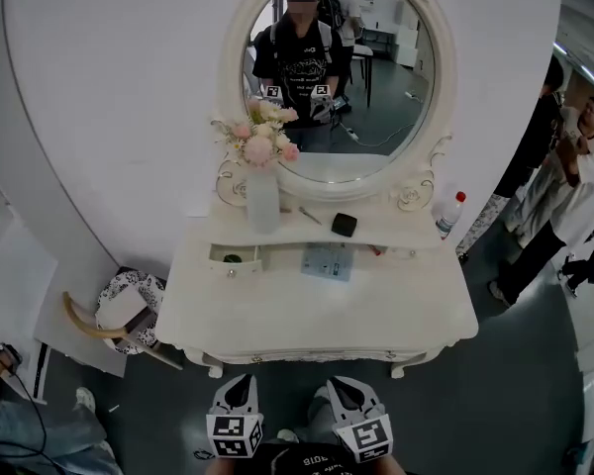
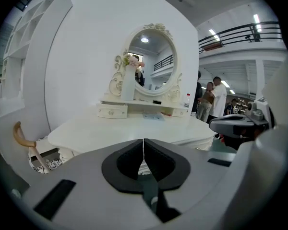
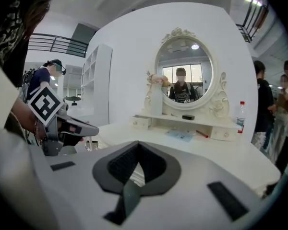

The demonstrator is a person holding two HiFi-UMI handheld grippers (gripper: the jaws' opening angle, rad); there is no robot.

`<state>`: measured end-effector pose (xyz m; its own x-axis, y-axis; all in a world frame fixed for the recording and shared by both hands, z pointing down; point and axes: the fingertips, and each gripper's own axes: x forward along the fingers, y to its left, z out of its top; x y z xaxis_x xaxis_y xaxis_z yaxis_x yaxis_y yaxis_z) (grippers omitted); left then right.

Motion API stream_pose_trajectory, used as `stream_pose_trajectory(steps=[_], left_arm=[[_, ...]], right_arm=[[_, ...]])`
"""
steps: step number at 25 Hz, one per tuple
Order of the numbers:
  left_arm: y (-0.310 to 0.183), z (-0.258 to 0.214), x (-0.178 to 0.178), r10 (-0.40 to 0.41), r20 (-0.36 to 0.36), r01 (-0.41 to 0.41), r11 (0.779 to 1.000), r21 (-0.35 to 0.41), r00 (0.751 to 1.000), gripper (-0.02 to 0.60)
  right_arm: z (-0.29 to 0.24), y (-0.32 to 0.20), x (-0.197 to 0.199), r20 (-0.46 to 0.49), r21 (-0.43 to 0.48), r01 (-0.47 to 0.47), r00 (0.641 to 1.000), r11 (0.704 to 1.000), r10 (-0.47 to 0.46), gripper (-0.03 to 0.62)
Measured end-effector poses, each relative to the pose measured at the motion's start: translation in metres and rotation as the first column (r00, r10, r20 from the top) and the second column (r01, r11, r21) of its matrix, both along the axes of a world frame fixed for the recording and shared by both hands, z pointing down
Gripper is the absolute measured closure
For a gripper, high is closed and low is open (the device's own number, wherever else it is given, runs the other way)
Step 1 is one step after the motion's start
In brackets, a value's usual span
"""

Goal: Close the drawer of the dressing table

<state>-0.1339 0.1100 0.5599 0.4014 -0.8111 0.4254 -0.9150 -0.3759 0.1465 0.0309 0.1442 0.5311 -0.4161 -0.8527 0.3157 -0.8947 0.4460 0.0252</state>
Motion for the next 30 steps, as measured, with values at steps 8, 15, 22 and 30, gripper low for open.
stream_pose_trajectory(steps=[8, 15, 22, 30], left_arm=[[-0.049, 0.015, -0.034, -0.206, -0.013, 0.204, 0.974, -0.097, 0.978, 0.563], [-0.115, 0.017, -0.04, -0.367, 0.03, 0.368, 0.921, -0.125, 0.93, 0.563], [-0.173, 0.017, -0.015, -0.473, -0.018, 0.463, 0.87, -0.171, 0.881, 0.561], [-0.216, 0.025, -0.015, -0.49, 0.005, 0.483, 0.858, -0.174, 0.872, 0.483]], right_arm=[[0.003, -0.077, -0.014, 0.003, -0.016, 0.137, 0.991, 0.99, -0.137, 0.585], [-0.013, -0.167, -0.007, 0.012, 0.011, 0.28, 0.96, 0.96, -0.28, 0.585], [-0.019, -0.233, 0.03, 0.022, -0.026, 0.38, 0.925, 0.925, -0.379, 0.585], [-0.026, -0.257, 0.046, 0.039, -0.024, 0.369, 0.929, 0.929, -0.368, 0.585]])
